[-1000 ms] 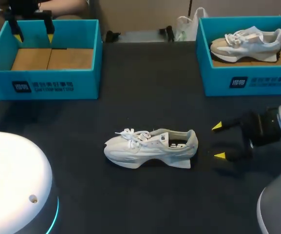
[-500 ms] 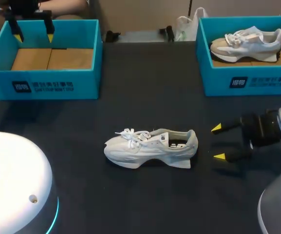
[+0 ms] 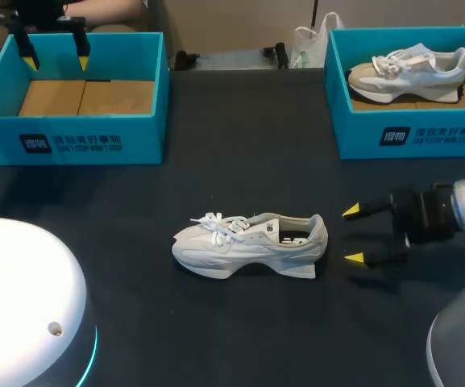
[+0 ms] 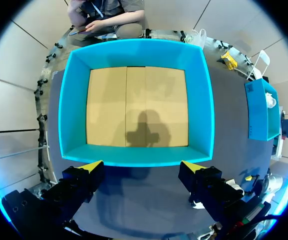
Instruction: Take the shoe out of the shoebox, open the shoe tongue, remove and reinsert the insole, then place the shoe into the shoebox
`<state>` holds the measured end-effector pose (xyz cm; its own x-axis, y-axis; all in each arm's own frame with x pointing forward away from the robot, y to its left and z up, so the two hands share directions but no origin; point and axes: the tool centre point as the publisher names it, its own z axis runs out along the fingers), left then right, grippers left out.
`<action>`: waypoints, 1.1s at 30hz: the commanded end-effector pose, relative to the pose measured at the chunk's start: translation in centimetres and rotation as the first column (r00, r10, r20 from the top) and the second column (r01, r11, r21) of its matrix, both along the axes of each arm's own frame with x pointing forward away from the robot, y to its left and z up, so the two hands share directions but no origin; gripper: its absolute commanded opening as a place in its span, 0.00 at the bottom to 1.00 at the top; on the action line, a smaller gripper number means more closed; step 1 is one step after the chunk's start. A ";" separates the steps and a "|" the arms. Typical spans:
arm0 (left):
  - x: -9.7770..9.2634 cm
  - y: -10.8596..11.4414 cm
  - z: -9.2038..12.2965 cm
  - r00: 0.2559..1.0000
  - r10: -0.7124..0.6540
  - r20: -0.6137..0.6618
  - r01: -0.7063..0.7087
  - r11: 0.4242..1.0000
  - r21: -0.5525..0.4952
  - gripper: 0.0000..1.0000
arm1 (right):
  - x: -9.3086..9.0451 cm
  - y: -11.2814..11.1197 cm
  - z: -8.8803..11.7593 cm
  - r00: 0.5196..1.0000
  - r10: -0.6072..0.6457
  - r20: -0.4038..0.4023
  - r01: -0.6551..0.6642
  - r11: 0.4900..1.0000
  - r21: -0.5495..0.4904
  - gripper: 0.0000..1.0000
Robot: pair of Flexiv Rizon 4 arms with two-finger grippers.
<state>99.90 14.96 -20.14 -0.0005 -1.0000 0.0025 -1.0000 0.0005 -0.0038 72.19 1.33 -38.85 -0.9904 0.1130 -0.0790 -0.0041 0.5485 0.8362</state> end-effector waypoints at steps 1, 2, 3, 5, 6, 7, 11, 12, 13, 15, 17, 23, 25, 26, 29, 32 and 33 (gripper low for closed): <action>0.0 0.0 0.1 1.000 0.000 -0.001 0.000 1.000 0.001 1.00 | 0.1 1.0 -0.8 1.000 -0.024 -0.002 0.024 1.000 0.018 1.00; 0.0 0.0 0.1 1.000 0.000 -0.001 0.000 1.000 0.001 1.00 | 0.1 1.2 -0.8 1.000 -0.030 -0.005 0.030 0.999 0.019 1.00; 0.0 0.0 0.1 1.000 0.000 -0.001 0.000 1.000 0.001 1.00 | 0.1 1.4 -0.9 0.999 -0.041 -0.012 0.041 0.999 0.022 1.00; 0.0 0.0 0.1 1.000 0.000 -0.001 0.000 1.000 0.001 1.00 | 0.0 1.9 -1.0 0.998 -0.057 -0.023 0.058 0.998 0.029 1.00; 0.0 0.0 0.1 1.000 0.000 -0.001 0.000 1.000 0.001 1.00 | -0.1 2.1 -1.0 0.998 -0.062 -0.023 0.063 0.997 0.038 1.00; 0.0 0.0 0.1 1.000 0.000 -0.001 0.000 1.000 0.001 1.00 | -0.1 2.4 -1.0 0.997 -0.067 -0.030 0.069 0.997 0.038 1.00; 0.0 0.0 0.1 1.000 0.000 -0.001 0.000 1.000 0.001 1.00 | -0.1 3.6 -1.1 0.997 -0.073 -0.027 0.075 0.995 0.060 1.00; 0.0 0.0 0.1 1.000 0.000 -0.001 0.000 1.000 0.001 1.00 | 0.0 3.9 -1.1 0.997 -0.068 -0.024 0.069 0.996 0.062 1.00; 0.0 0.0 0.1 1.000 0.000 -0.001 0.000 1.000 0.001 1.00 | 0.0 4.2 -1.1 0.998 -0.062 -0.023 0.063 0.996 0.065 1.00; 0.0 0.0 0.1 1.000 0.000 -0.001 0.000 1.000 0.001 1.00 | 0.0 4.8 -1.2 0.998 -0.052 -0.021 0.053 0.996 0.073 1.00; 0.0 0.0 0.1 1.000 0.000 -0.001 0.000 1.000 0.001 1.00 | 0.0 5.3 -1.3 0.999 -0.050 -0.020 0.051 0.996 0.077 1.00; 0.0 0.0 0.1 1.000 0.000 -0.001 0.000 1.000 0.001 1.00 | 0.1 6.4 -1.8 0.998 -0.055 -0.014 0.056 0.994 0.095 1.00; 0.0 0.0 0.1 1.000 0.000 -0.001 0.000 1.000 0.001 1.00 | 0.0 6.9 -2.1 0.999 -0.052 -0.015 0.054 0.993 0.105 1.00; 0.0 0.0 0.1 1.000 0.000 -0.001 0.000 1.000 0.001 1.00 | 0.1 7.1 -2.2 0.999 -0.051 -0.016 0.052 0.993 0.107 1.00; 0.0 0.0 0.1 1.000 0.000 -0.001 0.000 1.000 0.001 1.00 | 0.0 7.8 -2.5 0.999 -0.042 -0.021 0.044 0.992 0.115 1.00; 0.0 0.0 0.1 1.000 0.000 -0.001 0.000 1.000 0.001 1.00 | 0.0 8.2 -2.9 0.999 -0.041 -0.025 0.043 0.992 0.120 1.00; 0.0 0.0 0.1 1.000 0.000 -0.001 0.000 1.000 0.001 1.00 | 0.0 8.4 -3.1 0.999 -0.037 -0.029 0.041 0.992 0.123 1.00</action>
